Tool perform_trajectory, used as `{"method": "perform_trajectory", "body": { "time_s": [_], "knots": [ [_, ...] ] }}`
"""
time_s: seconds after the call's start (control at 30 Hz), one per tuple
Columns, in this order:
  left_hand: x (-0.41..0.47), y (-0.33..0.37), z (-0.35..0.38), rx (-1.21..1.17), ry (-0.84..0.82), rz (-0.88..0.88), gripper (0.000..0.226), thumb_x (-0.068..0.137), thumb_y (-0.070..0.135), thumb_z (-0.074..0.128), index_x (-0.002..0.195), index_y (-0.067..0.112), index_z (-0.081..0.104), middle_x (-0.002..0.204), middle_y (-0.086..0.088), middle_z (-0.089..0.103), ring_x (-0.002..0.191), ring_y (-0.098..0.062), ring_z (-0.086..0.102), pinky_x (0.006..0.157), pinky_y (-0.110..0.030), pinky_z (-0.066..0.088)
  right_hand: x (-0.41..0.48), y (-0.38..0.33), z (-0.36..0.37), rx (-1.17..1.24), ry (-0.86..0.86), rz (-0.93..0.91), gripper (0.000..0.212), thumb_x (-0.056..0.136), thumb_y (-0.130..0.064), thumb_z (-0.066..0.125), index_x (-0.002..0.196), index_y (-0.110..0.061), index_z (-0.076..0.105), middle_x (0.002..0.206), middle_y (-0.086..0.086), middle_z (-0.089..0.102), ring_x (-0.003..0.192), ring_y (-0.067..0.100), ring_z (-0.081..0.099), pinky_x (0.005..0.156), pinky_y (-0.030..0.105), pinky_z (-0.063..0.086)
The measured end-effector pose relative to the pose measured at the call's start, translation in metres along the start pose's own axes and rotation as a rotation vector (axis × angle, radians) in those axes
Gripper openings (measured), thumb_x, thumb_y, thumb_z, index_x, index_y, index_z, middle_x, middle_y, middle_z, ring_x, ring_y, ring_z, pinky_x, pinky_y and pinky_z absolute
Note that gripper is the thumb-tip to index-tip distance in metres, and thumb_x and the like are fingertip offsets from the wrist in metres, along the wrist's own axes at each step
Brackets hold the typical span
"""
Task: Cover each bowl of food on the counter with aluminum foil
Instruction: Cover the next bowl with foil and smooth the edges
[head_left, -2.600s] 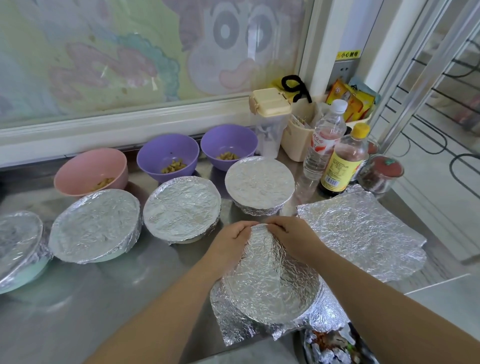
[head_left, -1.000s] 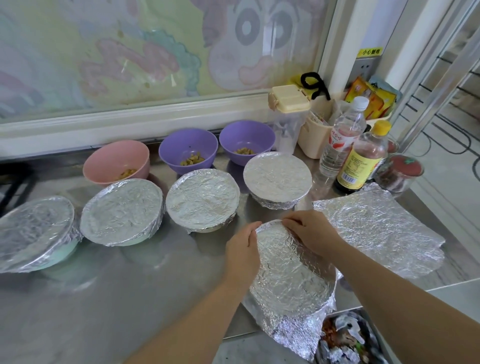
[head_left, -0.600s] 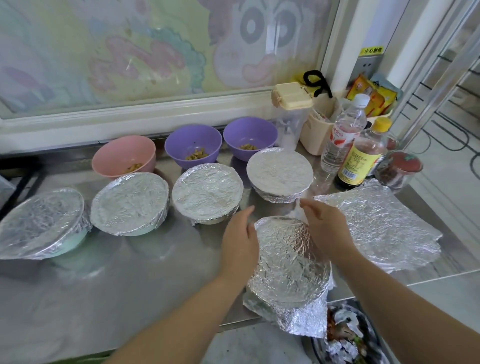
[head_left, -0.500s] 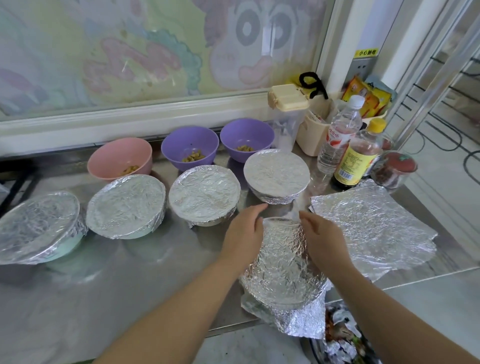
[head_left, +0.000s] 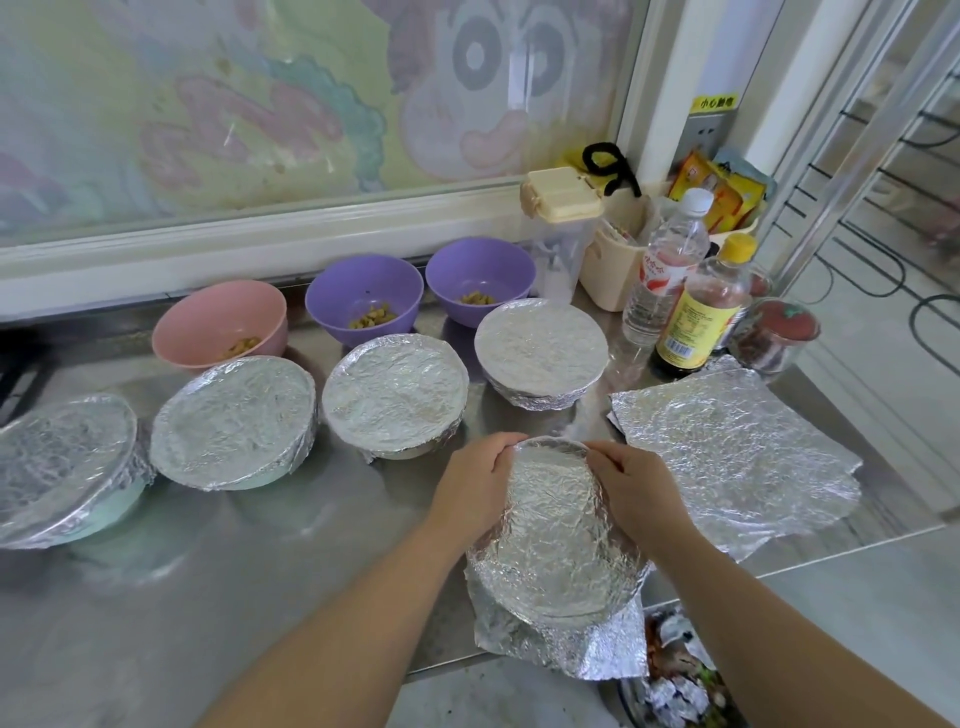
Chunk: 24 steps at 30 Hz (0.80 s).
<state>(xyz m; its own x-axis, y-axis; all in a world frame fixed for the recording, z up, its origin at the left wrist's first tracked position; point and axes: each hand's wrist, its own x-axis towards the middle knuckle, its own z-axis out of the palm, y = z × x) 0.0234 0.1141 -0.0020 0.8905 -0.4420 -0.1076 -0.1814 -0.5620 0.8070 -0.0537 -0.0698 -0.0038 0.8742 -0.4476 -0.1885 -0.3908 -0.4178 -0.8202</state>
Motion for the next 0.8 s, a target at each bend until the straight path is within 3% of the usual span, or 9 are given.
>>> {"method": "perform_trajectory", "body": {
  "time_s": [0.07, 0.13, 0.17, 0.23, 0.33, 0.6, 0.67, 0.73, 0.8],
  "knots": [
    [-0.003, 0.0, 0.001, 0.002, 0.016, -0.013, 0.034, 0.105, 0.021, 0.041, 0.13, 0.023, 0.064, 0.119, 0.008, 0.069, 0.108, -0.008, 0.062, 0.096, -0.028, 0.049, 0.003, -0.001, -0.003, -0.029, -0.026, -0.024, 0.018, 0.102, -0.025, 0.058, 0.105, -0.035, 0.073, 0.083, 0.006, 0.076, 0.081, 0.03, 0.071, 0.072, 0.041, 0.057],
    [-0.006, -0.002, 0.003, -0.002, 0.058, -0.023, 0.033, 0.105, 0.02, 0.042, 0.128, 0.022, 0.065, 0.118, 0.007, 0.07, 0.108, -0.01, 0.062, 0.095, -0.028, 0.048, 0.007, -0.007, -0.005, -0.115, -0.071, -0.096, 0.019, 0.101, -0.031, 0.058, 0.113, -0.038, 0.071, 0.07, -0.012, 0.07, 0.06, 0.002, 0.065, 0.063, 0.03, 0.052],
    [-0.007, -0.003, 0.003, -0.015, 0.079, -0.027, 0.033, 0.105, 0.019, 0.043, 0.128, 0.022, 0.066, 0.117, 0.007, 0.07, 0.108, -0.01, 0.063, 0.096, -0.029, 0.048, 0.01, -0.013, -0.005, -0.163, -0.092, -0.131, 0.02, 0.101, -0.034, 0.059, 0.116, -0.039, 0.07, 0.066, -0.017, 0.066, 0.053, -0.005, 0.059, 0.06, 0.026, 0.048],
    [-0.01, -0.003, 0.004, -0.028, 0.102, -0.034, 0.032, 0.105, 0.019, 0.042, 0.126, 0.022, 0.066, 0.115, 0.007, 0.071, 0.106, -0.008, 0.063, 0.096, -0.031, 0.048, 0.019, -0.024, -0.003, -0.262, -0.142, -0.194, 0.016, 0.1, -0.035, 0.059, 0.109, -0.04, 0.073, 0.067, -0.014, 0.067, 0.055, -0.002, 0.059, 0.061, 0.027, 0.049],
    [-0.013, 0.0, 0.005, -0.019, 0.131, -0.046, 0.033, 0.105, 0.017, 0.041, 0.126, 0.022, 0.066, 0.115, 0.007, 0.07, 0.104, -0.008, 0.062, 0.094, -0.028, 0.047, 0.032, -0.03, 0.0, -0.34, -0.213, -0.237, 0.02, 0.099, -0.033, 0.061, 0.106, -0.027, 0.079, 0.084, -0.006, 0.076, 0.075, 0.01, 0.066, 0.078, 0.033, 0.055],
    [-0.02, 0.005, 0.01, 0.004, 0.205, -0.075, 0.034, 0.105, 0.014, 0.04, 0.126, 0.021, 0.066, 0.112, 0.005, 0.071, 0.101, -0.013, 0.064, 0.089, -0.029, 0.047, 0.04, -0.037, -0.001, -0.397, -0.331, -0.24, 0.021, 0.1, -0.028, 0.06, 0.102, -0.017, 0.078, 0.092, 0.003, 0.075, 0.088, 0.021, 0.067, 0.086, 0.036, 0.05],
    [-0.021, 0.006, 0.011, -0.011, 0.213, -0.084, 0.034, 0.105, 0.015, 0.04, 0.126, 0.022, 0.066, 0.111, 0.006, 0.071, 0.098, -0.01, 0.064, 0.087, -0.026, 0.048, 0.043, -0.042, 0.0, -0.423, -0.382, -0.254, 0.022, 0.101, -0.031, 0.06, 0.099, -0.017, 0.077, 0.09, -0.001, 0.075, 0.087, 0.016, 0.068, 0.084, 0.034, 0.051],
    [-0.022, 0.005, 0.012, -0.012, 0.212, -0.084, 0.033, 0.106, 0.016, 0.04, 0.126, 0.024, 0.065, 0.109, 0.007, 0.071, 0.096, -0.009, 0.064, 0.084, -0.026, 0.048, 0.045, -0.047, 0.001, -0.411, -0.419, -0.265, 0.017, 0.101, -0.03, 0.06, 0.093, -0.03, 0.076, 0.08, -0.019, 0.071, 0.078, -0.003, 0.063, 0.076, 0.023, 0.047],
    [-0.022, 0.003, 0.013, -0.014, 0.224, -0.086, 0.034, 0.106, 0.017, 0.039, 0.126, 0.026, 0.065, 0.108, 0.008, 0.071, 0.095, -0.008, 0.063, 0.084, -0.027, 0.049, 0.047, -0.05, 0.005, -0.41, -0.427, -0.277, 0.033, 0.101, -0.024, 0.059, 0.073, -0.039, 0.065, 0.06, -0.026, 0.061, 0.062, -0.01, 0.056, 0.065, 0.019, 0.039]
  ]
}}
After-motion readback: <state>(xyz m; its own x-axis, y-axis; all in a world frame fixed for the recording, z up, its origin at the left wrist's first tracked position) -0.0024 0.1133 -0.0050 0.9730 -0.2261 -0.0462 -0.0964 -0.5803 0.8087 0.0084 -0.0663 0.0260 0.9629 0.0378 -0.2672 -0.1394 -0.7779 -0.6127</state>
